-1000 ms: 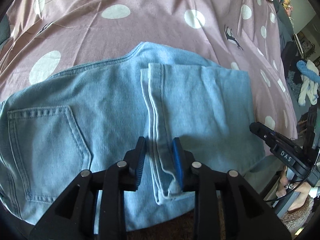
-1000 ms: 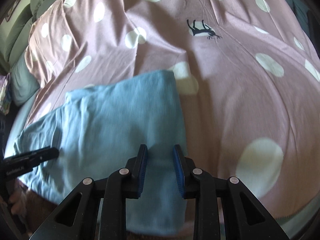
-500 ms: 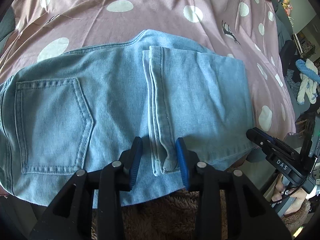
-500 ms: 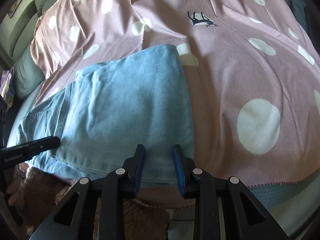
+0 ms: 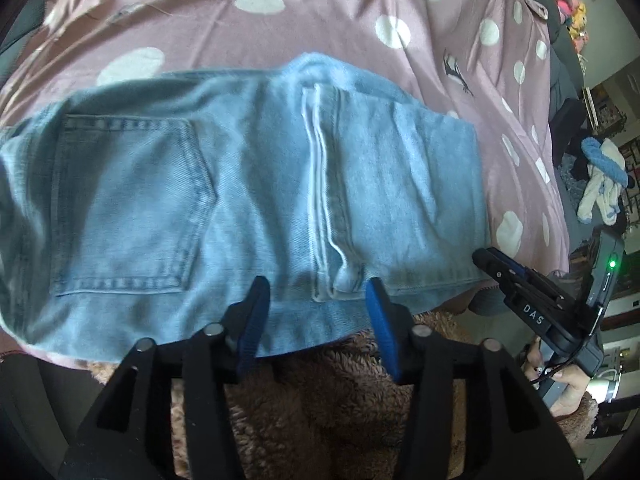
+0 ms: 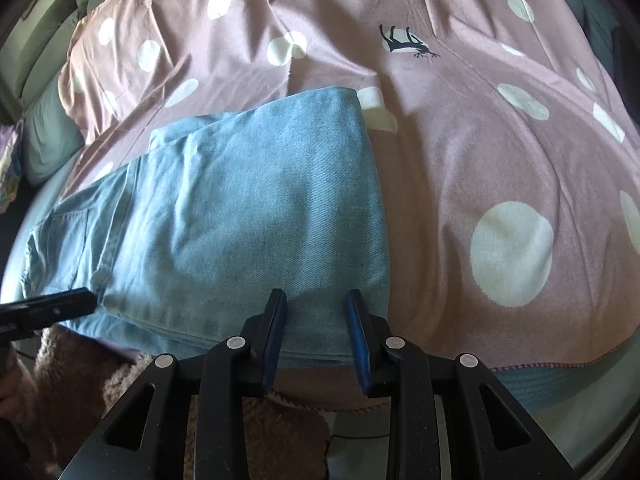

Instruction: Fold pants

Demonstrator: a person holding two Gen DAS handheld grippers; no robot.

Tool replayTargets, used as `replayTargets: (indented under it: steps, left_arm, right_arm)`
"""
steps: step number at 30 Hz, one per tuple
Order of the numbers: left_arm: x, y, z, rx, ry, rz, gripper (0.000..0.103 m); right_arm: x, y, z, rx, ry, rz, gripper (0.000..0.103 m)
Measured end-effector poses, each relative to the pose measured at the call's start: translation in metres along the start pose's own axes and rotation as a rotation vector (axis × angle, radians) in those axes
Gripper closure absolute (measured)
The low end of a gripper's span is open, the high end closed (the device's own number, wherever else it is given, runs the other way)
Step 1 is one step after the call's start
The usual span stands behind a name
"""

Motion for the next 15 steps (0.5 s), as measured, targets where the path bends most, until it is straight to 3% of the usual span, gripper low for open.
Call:
replayTargets:
  steps: [2, 4, 5, 7, 9, 12, 13, 15]
  left_arm:
    - [0.011, 0.013, 0.004, -0.040, 0.017, 0.023, 0.047]
    - [0.024, 0.029, 0.009, -0.087, 0.040, 0.044, 0.029]
    - [0.031, 0.037, 0.012, -0.115, 0.050, 0.052, 0.025]
    - [0.044, 0.052, 0.017, -0.169, 0.075, 0.074, 0.017]
    - [0.061, 0.065, 0.022, -0.207, 0.114, 0.093, 0.012]
    - [0.086, 0.077, 0.025, -0.244, 0.167, 0.120, 0.011]
    - [0.096, 0.079, 0.026, -0.251, 0.186, 0.138, 0.011]
    - [0.117, 0.083, 0.025, -0.266, 0.233, 0.170, 0.011]
  right_arm:
    - [0.001, 0.002, 0.002, 0.005, 0.016, -0.022, 0.074]
    - [0.002, 0.007, 0.004, 0.000, 0.030, -0.043, 0.073]
    - [0.003, 0.010, 0.006, -0.006, 0.035, -0.045, 0.071]
    - [0.006, 0.019, 0.013, -0.030, 0.047, -0.045, 0.059]
    - [0.012, 0.032, 0.022, -0.066, 0.066, -0.048, 0.050]
    - [0.024, 0.047, 0.035, -0.113, 0.095, -0.039, 0.046]
    - [0.029, 0.051, 0.040, -0.129, 0.106, -0.032, 0.035]
    - [0.039, 0.057, 0.049, -0.156, 0.126, -0.017, 0.023]
Point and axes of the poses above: each gripper's, at about its wrist camera, not at the fingertips, and y roughly against the way its jaws point, x to its left, z to its top, the point moved 10 cm from there along -y, roughly the way its jaws point, and after that the axes turned 14 degrees about z, right-handed, at the moved point
